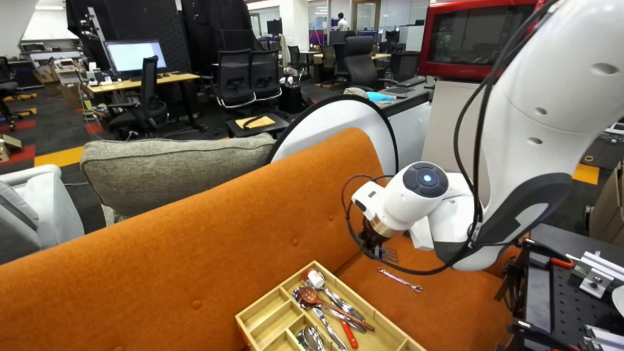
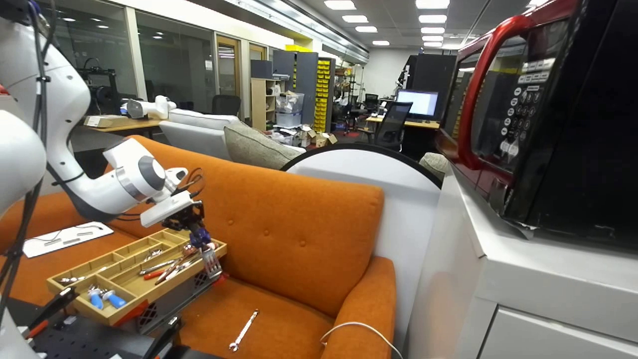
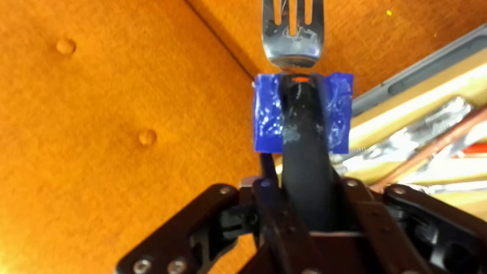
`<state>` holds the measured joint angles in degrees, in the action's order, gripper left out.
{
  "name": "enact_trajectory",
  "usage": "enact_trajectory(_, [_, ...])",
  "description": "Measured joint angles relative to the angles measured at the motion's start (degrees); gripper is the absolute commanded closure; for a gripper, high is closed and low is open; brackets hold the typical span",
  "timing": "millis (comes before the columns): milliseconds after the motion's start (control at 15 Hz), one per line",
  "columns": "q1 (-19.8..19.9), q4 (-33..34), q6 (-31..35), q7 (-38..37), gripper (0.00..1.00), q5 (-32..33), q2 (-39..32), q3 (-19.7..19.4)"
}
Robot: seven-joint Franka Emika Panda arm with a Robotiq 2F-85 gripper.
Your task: Put the spatula into the wooden object on the sofa
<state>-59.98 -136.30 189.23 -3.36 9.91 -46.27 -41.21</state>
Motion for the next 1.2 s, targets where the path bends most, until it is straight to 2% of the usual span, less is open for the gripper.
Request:
enact_trajectory(200, [-10.54,-0.42,0.92,3.4,0.93,-3.52,0.23,-4.22])
enact_trajectory(333, [-13.59,-0.21,1.26,5.5,0.93,-3.85,-0.15,-4.18])
enact_trajectory(667, [-14.27,0.85,3.19,11.14,0.93,-3.77,-3.36,-2.04])
enact_trajectory(933, [-15.85,2.47,4.17,17.87,0.93,-3.59,-6.71,-2.42])
enact_trajectory(1200, [-16.98,3.72,3.37,22.81,0.93,-0.04,-10.53,-1.55])
